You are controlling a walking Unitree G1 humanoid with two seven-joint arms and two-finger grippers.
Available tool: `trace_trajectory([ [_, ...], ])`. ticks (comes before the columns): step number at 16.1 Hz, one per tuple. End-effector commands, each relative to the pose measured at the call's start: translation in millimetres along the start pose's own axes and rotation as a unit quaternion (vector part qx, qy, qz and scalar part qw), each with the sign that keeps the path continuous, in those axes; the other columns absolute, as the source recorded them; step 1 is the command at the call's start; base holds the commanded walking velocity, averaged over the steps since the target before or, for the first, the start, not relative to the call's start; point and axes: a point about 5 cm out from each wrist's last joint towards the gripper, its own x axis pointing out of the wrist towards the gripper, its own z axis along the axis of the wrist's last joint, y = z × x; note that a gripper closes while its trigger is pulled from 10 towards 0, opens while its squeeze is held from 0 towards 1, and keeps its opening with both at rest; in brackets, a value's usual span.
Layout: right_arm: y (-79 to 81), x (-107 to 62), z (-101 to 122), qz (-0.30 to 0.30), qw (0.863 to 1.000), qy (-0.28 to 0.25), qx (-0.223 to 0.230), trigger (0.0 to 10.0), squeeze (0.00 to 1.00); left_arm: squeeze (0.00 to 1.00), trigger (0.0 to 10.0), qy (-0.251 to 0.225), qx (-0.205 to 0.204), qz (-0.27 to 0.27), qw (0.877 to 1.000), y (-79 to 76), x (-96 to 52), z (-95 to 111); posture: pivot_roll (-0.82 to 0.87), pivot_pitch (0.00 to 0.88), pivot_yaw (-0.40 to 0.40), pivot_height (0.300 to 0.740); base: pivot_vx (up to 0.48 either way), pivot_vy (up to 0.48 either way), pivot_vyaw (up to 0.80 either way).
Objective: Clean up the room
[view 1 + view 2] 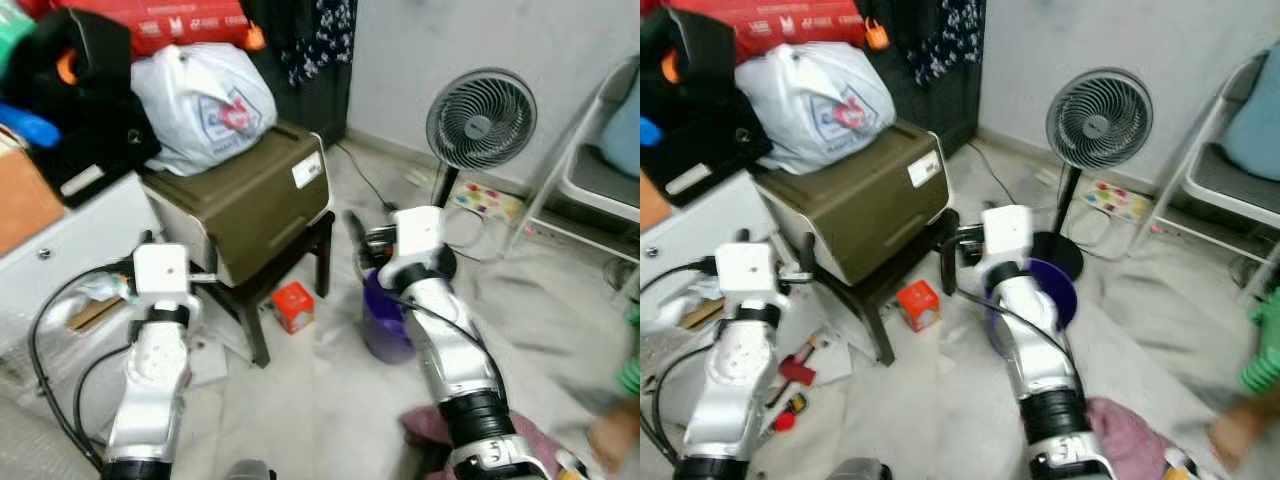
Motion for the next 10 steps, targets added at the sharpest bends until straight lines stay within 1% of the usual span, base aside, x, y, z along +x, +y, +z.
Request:
trace_trajectory([
  [1, -6.2, -0.5, 2.2, -0.009, 1.000, -0.004, -0.004, 10.0, 0.00, 0.00, 10.0, 0.000, -0.001, -0.007, 1.000, -3.5, 0.3, 1.0, -0.01, 0.000, 0.000, 0.740, 0.000, 0.000, 0.80],
  [10, -7.8, -1.1, 1.5, -0.012, 1.000, -0.004, -0.002, 10.0, 0.00, 0.00, 10.0, 0.006, 0.001, -0.006, 1.000, -4.9, -0.7, -1.1, -0.01, 0.000, 0.000, 0.740, 0.000, 0.000, 0.79],
])
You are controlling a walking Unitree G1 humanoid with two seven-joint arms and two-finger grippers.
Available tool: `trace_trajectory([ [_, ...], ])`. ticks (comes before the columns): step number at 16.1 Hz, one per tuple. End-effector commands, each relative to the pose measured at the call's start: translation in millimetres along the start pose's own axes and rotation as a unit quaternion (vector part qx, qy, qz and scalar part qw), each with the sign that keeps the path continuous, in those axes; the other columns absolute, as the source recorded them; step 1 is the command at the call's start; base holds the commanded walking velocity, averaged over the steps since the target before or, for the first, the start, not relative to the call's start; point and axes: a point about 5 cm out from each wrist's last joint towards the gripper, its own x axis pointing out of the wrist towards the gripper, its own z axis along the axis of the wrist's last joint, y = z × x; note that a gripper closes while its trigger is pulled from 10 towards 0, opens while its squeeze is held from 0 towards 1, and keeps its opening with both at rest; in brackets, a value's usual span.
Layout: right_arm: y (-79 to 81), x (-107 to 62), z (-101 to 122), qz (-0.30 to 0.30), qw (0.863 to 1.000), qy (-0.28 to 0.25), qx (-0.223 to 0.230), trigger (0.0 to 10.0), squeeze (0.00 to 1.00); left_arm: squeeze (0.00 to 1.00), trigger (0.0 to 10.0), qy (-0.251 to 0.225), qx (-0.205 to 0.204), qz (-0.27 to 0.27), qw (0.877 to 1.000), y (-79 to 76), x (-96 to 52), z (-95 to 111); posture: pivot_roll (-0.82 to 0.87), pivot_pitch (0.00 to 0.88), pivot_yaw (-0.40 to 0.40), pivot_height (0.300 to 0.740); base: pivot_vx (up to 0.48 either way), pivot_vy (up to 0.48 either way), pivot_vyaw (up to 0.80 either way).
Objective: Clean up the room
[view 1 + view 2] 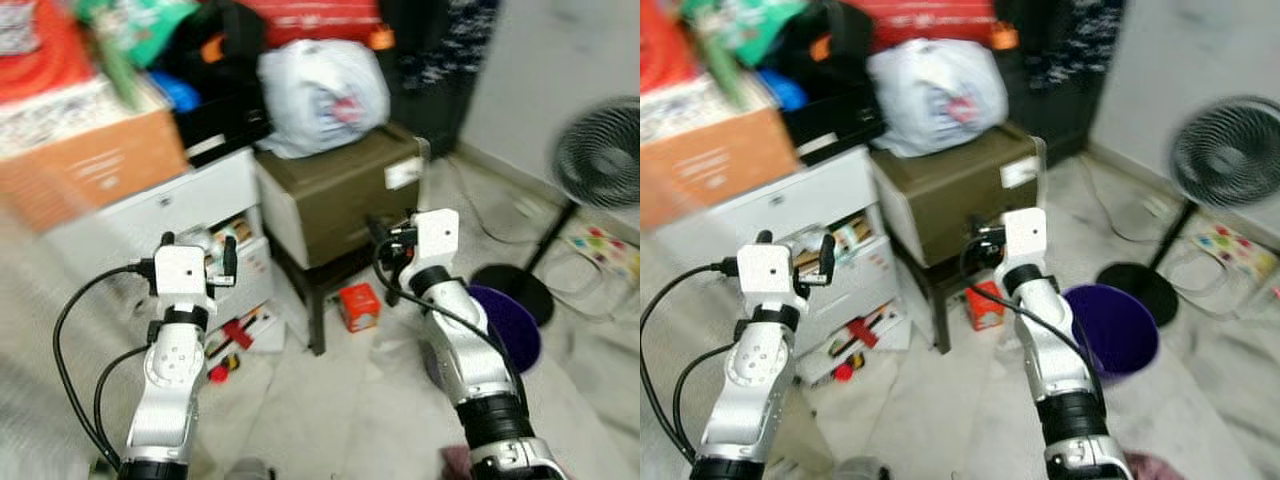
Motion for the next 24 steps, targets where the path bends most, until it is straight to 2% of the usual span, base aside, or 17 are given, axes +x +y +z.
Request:
trace_trajectory([
  [1, 4.1, 3.5, 5, 0.008, 1.000, -0.010, 0.002, 10.0, 0.00, 0.00, 10.0, 0.001, 0.007, 0.006, 1.000, 3.9, 0.5, 0, -0.01, 0.000, 0.000, 0.740, 0.000, 0.000, 0.68],
  [3, 3.0, 3.0, 4, 0.005, 1.000, -0.009, 0.001, 10.0, 0.00, 0.00, 10.0, 0.003, 0.009, 0.005, 1.000, 4.0, 0.1, -1, -0.01, 0.000, 0.003, 0.740, 0.000, 0.000, 0.00],
  [5, 4.3, 2.5, 5, 0.009, 1.000, -0.011, -0.016, 10.0, 0.00, 0.00, 10.0, 0.003, 0.010, 0.004, 1.000, 4.1, -0.1, -1, -0.02, 0.000, 0.008, 0.740, 0.000, 0.000, 0.78],
  [8, 3.8, 2.4, 4, 0.004, 1.000, -0.011, -0.002, 10.0, 0.00, 0.00, 10.0, 0.002, 0.009, 0.000, 1.000, 3.0, 1.0, 0, -0.02, 0.000, 0.008, 0.740, 0.000, 0.000, 0.78],
  [10, -1.3, 0.5, 2, -0.007, 1.000, -0.007, -0.005, 10.0, 0.00, 0.00, 10.0, 0.020, -0.019, -0.043, 0.999, -4.0, -2.5, -5, -0.01, 0.000, 0.008, 0.740, 0.000, 0.000, 0.28],
  [12, -10.0, -4.5, -1, -0.020, 1.000, 0.000, -0.012, 10.0, 0.00, 0.00, 10.0, 0.021, -0.020, -0.076, 0.997, -6.7, -10.1, -7, -0.01, 0.000, 0.008, 0.740, 0.000, 0.000, 0.00],
  [13, -22.1, -15.0, -7, -0.034, 0.999, 0.013, -0.023, 10.0, 0.00, 0.00, 10.0, 0.031, -0.015, -0.104, 0.994, -6.7, -20.3, -10, -0.02, 0.000, 0.009, 0.740, 0.000, 0.000, 0.00],
  [14, -26.6, -19.8, -10, -0.038, 0.999, 0.019, -0.028, 10.0, 0.00, 0.00, 10.0, 0.033, -0.013, -0.115, 0.993, -6.5, -24.3, -12, -0.02, 0.000, 0.009, 0.740, 0.000, 0.000, 0.00],
  [17, -40.7, -43.4, -19, -0.047, 0.997, 0.045, -0.048, 10.0, 0.00, 0.00, 10.0, 0.049, 0.023, -0.165, 0.985, -1.9, -46.3, -19, -0.02, 0.000, 0.014, 0.740, 0.000, 0.000, 0.00],
  [18, -43.7, -51.7, -25, -0.047, 0.996, 0.058, -0.056, 10.0, 0.00, 0.00, 10.0, 0.068, 0.030, -0.172, 0.982, 5.7, -56.7, -24, -0.02, 0.000, 0.015, 0.740, 0.000, 0.000, 0.00],
  [21, -53.9, -61.8, -35, -0.061, 0.992, 0.080, -0.075, 10.0, 0.00, 0.00, 10.0, 0.113, 0.044, -0.193, 0.974, 20.4, -76.4, -39, -0.01, 0.000, 0.016, 0.740, 0.000, 0.000, 0.00],
  [23, -71.7, -67.7, -45, -0.094, 0.985, 0.105, -0.099, 10.0, 0.00, 0.00, 10.0, 0.137, 0.062, -0.185, 0.971, 36.6, -88.7, -48, -0.01, 0.000, 0.016, 0.740, 0.000, 0.000, 0.00],
  [24, -75.5, -69.6, -47, -0.100, 0.983, 0.112, -0.102, 10.0, 0.00, 0.00, 10.0, 0.144, 0.064, -0.182, 0.971, 40.7, -92.7, -51, 0.00, 0.000, 0.016, 0.740, 0.000, 0.000, 0.00],
])
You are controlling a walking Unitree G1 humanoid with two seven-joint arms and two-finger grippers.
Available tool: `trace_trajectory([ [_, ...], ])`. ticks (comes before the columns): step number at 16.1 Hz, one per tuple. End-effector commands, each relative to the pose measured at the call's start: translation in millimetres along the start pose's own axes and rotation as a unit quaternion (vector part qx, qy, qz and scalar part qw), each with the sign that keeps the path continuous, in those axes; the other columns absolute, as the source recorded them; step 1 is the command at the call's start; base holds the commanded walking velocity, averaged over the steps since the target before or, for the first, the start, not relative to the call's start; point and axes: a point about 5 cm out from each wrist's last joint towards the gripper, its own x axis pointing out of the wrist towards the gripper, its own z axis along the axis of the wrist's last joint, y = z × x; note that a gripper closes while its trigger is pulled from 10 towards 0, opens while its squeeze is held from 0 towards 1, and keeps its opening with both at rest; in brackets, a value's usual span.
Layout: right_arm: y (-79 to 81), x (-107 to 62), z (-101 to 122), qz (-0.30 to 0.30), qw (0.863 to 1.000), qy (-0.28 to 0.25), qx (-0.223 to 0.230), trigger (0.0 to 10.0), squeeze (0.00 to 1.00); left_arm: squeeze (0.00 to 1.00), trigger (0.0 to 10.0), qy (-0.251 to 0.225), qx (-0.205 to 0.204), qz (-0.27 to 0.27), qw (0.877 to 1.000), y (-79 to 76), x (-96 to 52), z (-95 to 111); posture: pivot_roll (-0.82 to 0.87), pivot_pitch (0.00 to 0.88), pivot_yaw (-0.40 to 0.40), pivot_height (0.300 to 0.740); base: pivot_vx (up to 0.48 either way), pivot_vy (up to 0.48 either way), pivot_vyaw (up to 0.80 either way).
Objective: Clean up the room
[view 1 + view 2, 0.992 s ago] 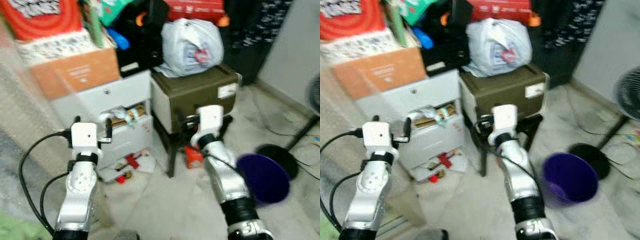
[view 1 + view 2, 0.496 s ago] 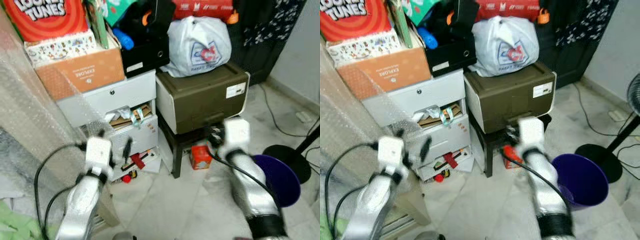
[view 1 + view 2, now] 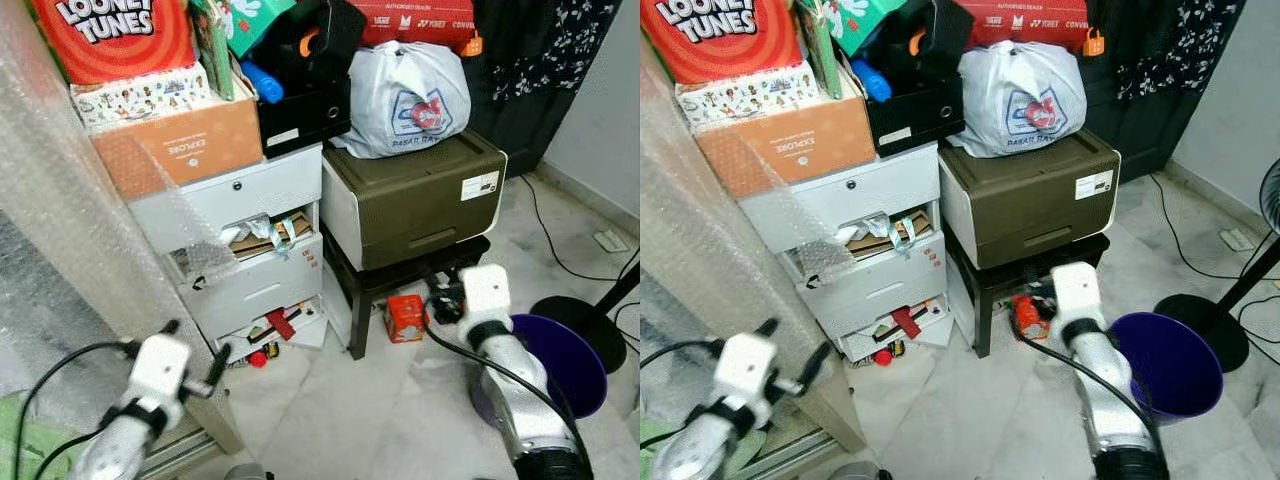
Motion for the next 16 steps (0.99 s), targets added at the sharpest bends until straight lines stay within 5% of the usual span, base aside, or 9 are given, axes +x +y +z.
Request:
trace_trajectory([
  [1, -9.8, -1.0, -7, -0.020, 1.000, 0.016, -0.008, 10.0, 0.00, 0.00, 10.0, 0.014, -0.010, 0.012, 1.000, 7.1, -8.1, -9, 0.00, 0.000, 0.015, 0.740, 0.000, 0.000, 0.00],
  [6, -28.3, -14.7, -50, -0.078, 0.991, 0.109, 0.008, 10.0, 0.00, 0.00, 10.0, 0.087, -0.071, 0.097, 0.989, 35.8, -31.2, -53, 0.01, 0.000, 0.010, 0.740, 0.000, 0.000, 0.00],
  [9, -38.9, -34.5, -93, -0.107, 0.969, 0.221, 0.040, 10.0, 0.00, 0.00, 10.0, 0.181, -0.047, 0.118, 0.975, 47.5, -44.2, -93, 0.01, 0.000, 0.014, 0.740, 0.000, 0.000, 0.00],
  [11, -34.6, -52.3, -118, -0.109, 0.951, 0.279, 0.077, 10.0, 0.00, 0.00, 10.0, 0.232, -0.032, 0.144, 0.961, 54.4, -40.7, -113, 0.01, 0.000, 0.018, 0.740, 0.000, 0.000, 0.00],
  [13, -26.2, -54.3, -124, -0.090, 0.950, 0.293, 0.057, 10.0, 0.00, 0.00, 10.0, 0.266, -0.057, 0.201, 0.941, 65.2, -37.2, -124, 0.01, 0.000, 0.029, 0.740, 0.000, 0.000, 0.38],
  [16, -20.6, -48.7, -123, -0.079, 0.951, 0.293, 0.058, 10.0, 0.00, 0.00, 10.0, 0.285, -0.050, 0.213, 0.933, 66.6, -33.5, -128, 0.02, 0.000, 0.014, 0.740, 0.000, 0.000, 0.77],
])
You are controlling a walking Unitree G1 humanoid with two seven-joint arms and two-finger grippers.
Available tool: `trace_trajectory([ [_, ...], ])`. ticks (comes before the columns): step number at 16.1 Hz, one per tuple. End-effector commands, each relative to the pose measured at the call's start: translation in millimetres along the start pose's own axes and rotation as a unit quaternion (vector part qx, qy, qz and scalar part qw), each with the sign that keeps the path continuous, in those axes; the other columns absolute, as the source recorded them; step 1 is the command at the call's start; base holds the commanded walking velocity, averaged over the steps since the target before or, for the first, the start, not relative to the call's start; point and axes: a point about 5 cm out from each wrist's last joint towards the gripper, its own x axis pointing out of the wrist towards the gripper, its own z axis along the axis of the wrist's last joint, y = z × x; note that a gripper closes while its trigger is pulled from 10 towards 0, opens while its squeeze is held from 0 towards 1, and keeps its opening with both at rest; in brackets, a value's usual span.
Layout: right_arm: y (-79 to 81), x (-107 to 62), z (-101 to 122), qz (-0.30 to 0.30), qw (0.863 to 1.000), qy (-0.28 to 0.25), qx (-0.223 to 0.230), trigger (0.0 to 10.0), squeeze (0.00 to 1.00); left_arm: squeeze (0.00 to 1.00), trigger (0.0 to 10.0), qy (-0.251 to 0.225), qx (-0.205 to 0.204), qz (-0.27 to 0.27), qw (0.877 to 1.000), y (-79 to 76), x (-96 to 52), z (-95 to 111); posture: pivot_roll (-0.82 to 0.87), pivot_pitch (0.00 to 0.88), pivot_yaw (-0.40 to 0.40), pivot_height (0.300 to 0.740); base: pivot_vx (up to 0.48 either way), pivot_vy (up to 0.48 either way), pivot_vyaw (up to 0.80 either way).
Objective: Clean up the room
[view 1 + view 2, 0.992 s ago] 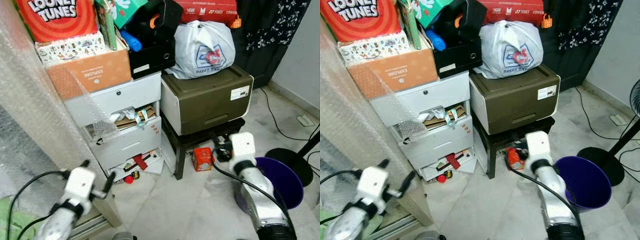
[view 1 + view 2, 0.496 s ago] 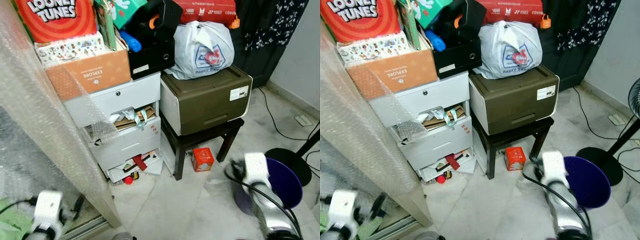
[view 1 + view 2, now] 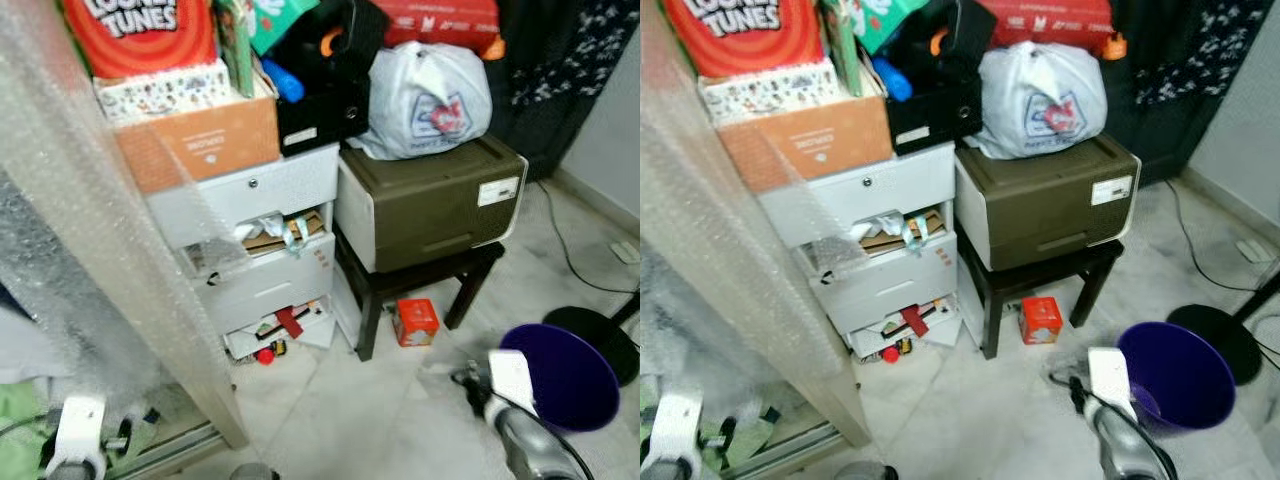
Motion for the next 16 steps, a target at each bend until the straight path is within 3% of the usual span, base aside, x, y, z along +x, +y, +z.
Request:
trace_trajectory([
  [1, 1.1, 0.2, -2, 0.006, 1.000, 0.007, -0.006, 10.0, 0.00, 0.00, 10.0, -0.002, 0.003, 0.007, 1.000, 1.0, 3.4, 5, 0.03, 0.000, 0.010, 0.740, 0.000, 0.000, 0.77],
  [4, 3.0, 2.6, -7, 0.008, 0.999, 0.037, -0.022, 10.0, 0.00, 0.00, 10.0, 0.016, -0.017, 0.024, 0.999, -5.0, 12.5, 7, 0.01, 0.000, 0.000, 0.740, 0.000, 0.000, 0.58],
  [7, -0.2, -0.2, -17, 0.010, 0.997, 0.056, -0.051, 10.0, 0.00, 0.00, 10.0, 0.053, -0.011, 0.022, 0.998, -18.2, 14.8, -3, -0.01, 0.000, 0.008, 0.740, 0.000, 0.000, 0.62],
  [9, -1.7, -2.3, -23, 0.009, 0.995, 0.070, -0.068, 10.0, 0.00, 0.00, 10.0, 0.053, 0.006, 0.029, 0.998, -23.6, 17.8, 0, -0.03, 0.000, 0.015, 0.740, 0.000, 0.000, 0.65],
  [13, 3.1, -3.5, -29, 0.010, 0.995, 0.085, -0.054, 10.0, 0.00, 0.00, 10.0, 0.057, 0.023, 0.010, 0.998, -32.1, 22.9, 8, -0.04, 0.000, 0.022, 0.740, 0.000, 0.000, 0.00],
  [16, 14.1, 0.5, -22, 0.011, 0.997, 0.077, -0.026, 10.0, 0.00, 0.00, 10.0, 0.060, 0.016, 0.002, 0.998, -38.3, 27.8, 16, -0.04, 0.000, 0.025, 0.740, 0.000, 0.000, 0.00],
])
